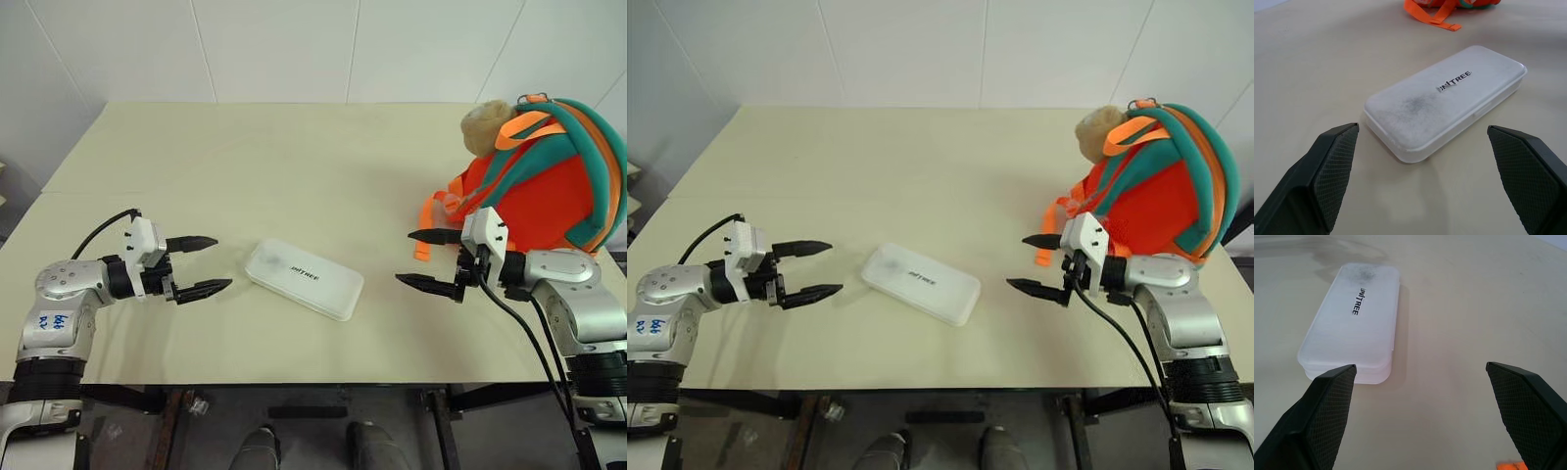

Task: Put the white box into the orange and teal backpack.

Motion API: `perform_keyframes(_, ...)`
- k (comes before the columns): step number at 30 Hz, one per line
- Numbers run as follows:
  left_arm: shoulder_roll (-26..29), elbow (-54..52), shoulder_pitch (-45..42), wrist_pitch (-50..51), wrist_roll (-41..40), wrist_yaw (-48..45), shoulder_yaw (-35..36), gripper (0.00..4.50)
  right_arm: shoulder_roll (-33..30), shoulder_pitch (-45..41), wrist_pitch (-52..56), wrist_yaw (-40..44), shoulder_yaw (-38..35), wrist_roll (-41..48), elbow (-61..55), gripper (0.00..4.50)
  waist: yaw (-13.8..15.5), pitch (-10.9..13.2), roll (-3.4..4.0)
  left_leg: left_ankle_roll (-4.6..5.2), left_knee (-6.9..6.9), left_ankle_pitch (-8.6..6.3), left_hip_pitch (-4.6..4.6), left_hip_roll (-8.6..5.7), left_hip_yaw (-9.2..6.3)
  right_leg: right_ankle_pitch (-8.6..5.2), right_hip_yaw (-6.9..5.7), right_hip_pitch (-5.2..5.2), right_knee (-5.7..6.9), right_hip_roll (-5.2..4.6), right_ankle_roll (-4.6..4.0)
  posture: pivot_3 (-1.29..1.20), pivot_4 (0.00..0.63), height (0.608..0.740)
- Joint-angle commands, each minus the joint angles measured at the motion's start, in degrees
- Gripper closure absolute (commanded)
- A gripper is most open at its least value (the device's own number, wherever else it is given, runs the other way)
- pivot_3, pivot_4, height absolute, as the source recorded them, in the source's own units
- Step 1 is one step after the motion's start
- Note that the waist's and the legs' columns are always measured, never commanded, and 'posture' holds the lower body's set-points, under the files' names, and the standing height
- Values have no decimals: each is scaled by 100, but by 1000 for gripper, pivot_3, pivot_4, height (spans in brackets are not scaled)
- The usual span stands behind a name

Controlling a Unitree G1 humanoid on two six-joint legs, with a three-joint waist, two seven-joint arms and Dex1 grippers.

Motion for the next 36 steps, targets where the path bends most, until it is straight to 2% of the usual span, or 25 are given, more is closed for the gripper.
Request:
perform_keyframes(1,21,-41,-85,-172,58,-47,12,0,-32,63,-78,-45,-180,89,-172,21,-6,0,0,0,0,0,0,0,0,0,0,0,1,0,0,0,150,740)
perform_keyframes(5,-82,44,-177,-279,140,94,-53,0,179,133,-240,-196,-111,-8,35,21,11,0,0,0,3,0,4,1,0,-1,0,0,7,1,-1,0,150,740)
perform_keyframes(7,-103,202,-264,-466,252,123,-66,0,233,230,-346,-188,-44,-76,89,394,15,0,0,0,12,0,2,0,0,0,0,0,10,1,0,0,150,740)
perform_keyframes(8,-99,307,-316,-569,303,157,-38,187,244,295,-398,-201,8,-148,88,616,16,0,0,0,14,0,1,0,0,0,0,0,10,1,1,0,150,740)
perform_keyframes(11,-66,590,-468,-746,371,216,34,878,292,475,-564,-168,138,-264,90,1607,17,0,0,0,16,0,1,-1,-1,0,0,0,12,1,1,0,150,740)
perform_keyframes(18,-147,1425,-896,-1068,622,294,-74,3141,628,1014,-835,-335,443,-442,-120,4108,12,0,0,0,24,0,1,-2,-1,1,2,0,20,2,2,0,150,740)
perform_keyframes(19,-205,1646,-1028,-1178,765,383,-158,3344,704,1091,-797,-374,494,-427,-183,4329,11,0,0,0,28,0,0,-2,-1,1,2,1,22,3,3,0,150,740)
perform_keyframes(20,-267,1828,-1153,-1216,865,467,-221,3729,763,1157,-768,-411,554,-438,-239,4500,17,-1,0,0,32,0,1,-2,-1,1,1,1,25,3,3,0,150,740)
perform_keyframes(22,-369,2171,-1382,-1326,1061,622,-308,4320,824,1222,-712,-451,647,-482,-313,4500,18,0,-1,0,44,0,-1,-3,-3,2,1,1,34,3,4,0,150,740)
perform_keyframes(28,-744,3395,-2041,-1586,1883,1480,-752,4320,1142,1202,-682,-774,852,-633,-315,4500,14,-1,-2,1,74,0,-6,-7,-5,10,2,8,40,4,18,0,150,740)
perform_keyframes(36,-1263,3676,-2126,-1859,1863,1194,-854,4320,1371,1186,-555,-974,987,-657,-495,4500,21,-1,-3,2,73,-1,-11,-7,-8,10,0,6,39,4,18,0,150,740)
